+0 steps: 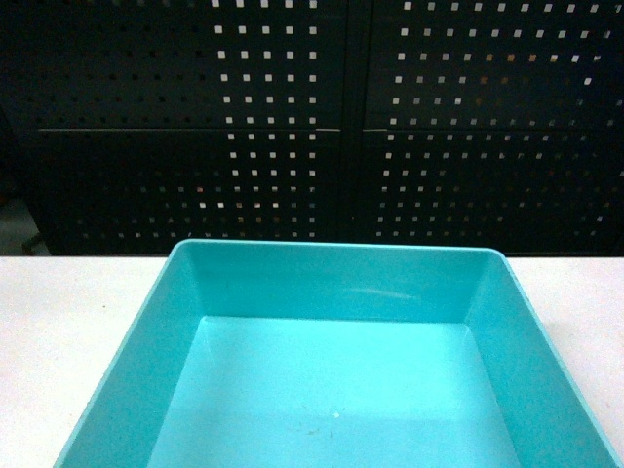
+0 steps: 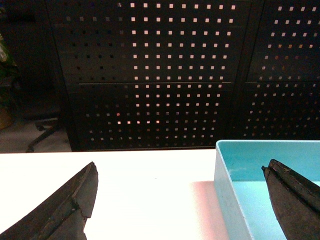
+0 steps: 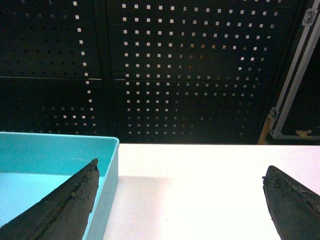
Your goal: Stack blue boxes stably on right
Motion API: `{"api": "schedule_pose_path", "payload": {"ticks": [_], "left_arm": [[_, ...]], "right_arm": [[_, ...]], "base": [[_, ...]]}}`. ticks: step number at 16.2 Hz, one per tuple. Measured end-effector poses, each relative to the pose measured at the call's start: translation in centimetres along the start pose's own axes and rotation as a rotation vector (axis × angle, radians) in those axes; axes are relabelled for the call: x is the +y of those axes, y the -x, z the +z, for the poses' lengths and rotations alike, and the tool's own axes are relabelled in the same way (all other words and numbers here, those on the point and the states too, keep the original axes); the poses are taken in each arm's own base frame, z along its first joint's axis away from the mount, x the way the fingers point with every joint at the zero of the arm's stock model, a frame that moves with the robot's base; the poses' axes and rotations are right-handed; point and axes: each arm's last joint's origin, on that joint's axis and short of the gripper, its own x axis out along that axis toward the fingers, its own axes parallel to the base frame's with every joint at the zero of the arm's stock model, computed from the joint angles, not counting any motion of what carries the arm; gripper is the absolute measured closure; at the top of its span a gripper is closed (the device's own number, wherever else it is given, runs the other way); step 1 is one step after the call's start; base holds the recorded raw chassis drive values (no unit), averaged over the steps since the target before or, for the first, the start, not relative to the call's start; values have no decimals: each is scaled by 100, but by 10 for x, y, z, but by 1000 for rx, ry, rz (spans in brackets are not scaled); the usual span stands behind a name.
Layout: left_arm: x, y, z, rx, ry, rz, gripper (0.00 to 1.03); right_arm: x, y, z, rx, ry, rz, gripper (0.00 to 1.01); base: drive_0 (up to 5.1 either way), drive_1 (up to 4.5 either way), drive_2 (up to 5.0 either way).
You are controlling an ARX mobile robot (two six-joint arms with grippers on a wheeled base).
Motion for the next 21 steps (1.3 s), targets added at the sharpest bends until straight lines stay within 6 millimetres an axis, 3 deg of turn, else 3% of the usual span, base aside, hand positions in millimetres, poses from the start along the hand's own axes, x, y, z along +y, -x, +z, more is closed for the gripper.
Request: {"api": "schedule_pose_path", "payload": {"ticks": [11,13,14,17,19,21], "left_arm": [[0,0,0,3,-1,1,5],[-10,-1,2,-22,-4,-19,5],[-13,-6,3,-20,-3,-19,5],[-11,-27,6,-10,-8,-24,5],[-11,-58,30,-27,-31,-48,5],[-18,-88,47,30,-55,-102,5]], "right_arm": [[0,0,0,0,0,0,3],[0,0,1,-11,1,4,3],[-6,-5,9,-84,12,-3,3],[-7,-26,12,-70,23,38,3],[3,-54,43,-102,44,108,3],[12,-80,59,-94,55,146,3]], "base": [[0,0,0],[0,0,0],[0,0,0],[0,0,0],[0,0,0],[0,0,0]]}}
